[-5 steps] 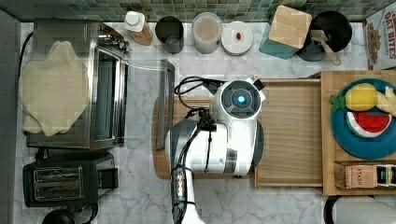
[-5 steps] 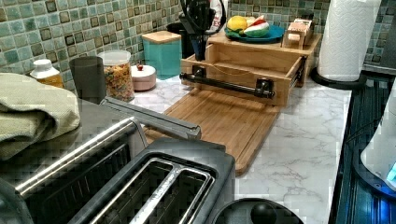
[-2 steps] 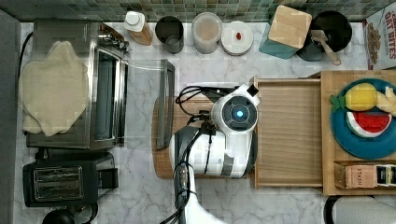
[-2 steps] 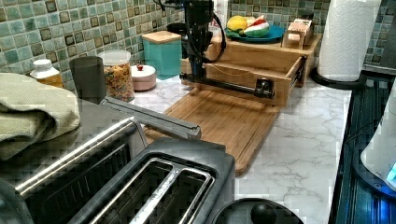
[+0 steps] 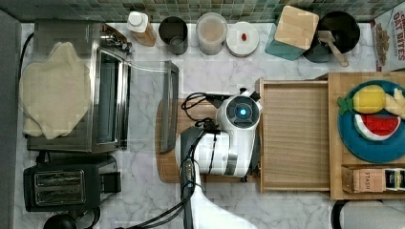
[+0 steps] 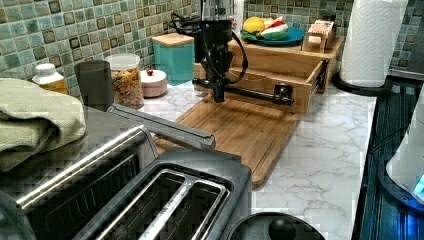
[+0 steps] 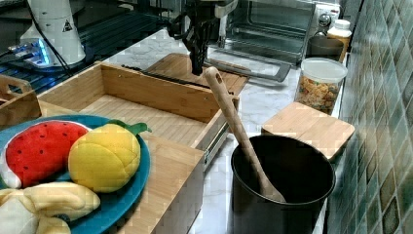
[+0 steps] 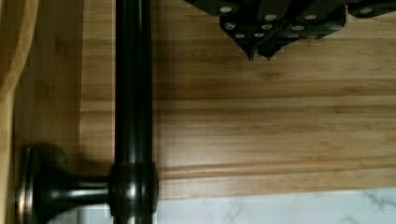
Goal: Close the drawer.
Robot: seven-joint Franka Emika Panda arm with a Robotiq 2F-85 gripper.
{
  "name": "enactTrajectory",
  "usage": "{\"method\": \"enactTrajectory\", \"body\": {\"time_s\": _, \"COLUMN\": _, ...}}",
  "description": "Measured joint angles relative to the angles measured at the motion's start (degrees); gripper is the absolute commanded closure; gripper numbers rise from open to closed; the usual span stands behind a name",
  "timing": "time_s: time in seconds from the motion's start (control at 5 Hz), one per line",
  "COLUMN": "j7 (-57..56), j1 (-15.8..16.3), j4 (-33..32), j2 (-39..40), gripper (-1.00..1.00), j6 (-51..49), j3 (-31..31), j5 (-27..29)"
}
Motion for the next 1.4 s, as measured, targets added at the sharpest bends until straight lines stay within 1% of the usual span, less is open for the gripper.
{"method": "enactTrajectory", "body": {"time_s": 0.4, "j7": -4.95, "j1": -0.67, "j4": -2.01, "j2": 0.17, "gripper": 1.0, "j6": 3.13, "j3": -0.64, "j5": -0.01}}
{"method": "enactTrajectory", "body": {"time_s": 0.6, "j7": -7.39, "j1": -2.44, "j4": -2.24, "j2": 0.17, "gripper": 1.0, "j6": 3.44, "j3": -0.94, "j5": -0.05}}
{"method": "enactTrajectory", "body": {"time_s": 0.8, "j7": -9.26, "j1": -3.39, "j4": -2.24, "j2": 0.17, "gripper": 1.0, "j6": 3.36, "j3": -2.8, "j5": 0.11}}
{"method": "enactTrajectory", "body": {"time_s": 1.2, "j7": -19.89, "j1": -5.42, "j4": -2.24, "j2": 0.17, "gripper": 1.0, "j6": 3.47, "j3": -3.55, "j5": 0.15}}
{"method": "enactTrajectory", "body": {"time_s": 1.4, "j7": -23.08, "j1": -6.88, "j4": -0.9, "j2": 1.18, "gripper": 1.0, "j6": 2.91, "j3": -3.58, "j5": 0.05}}
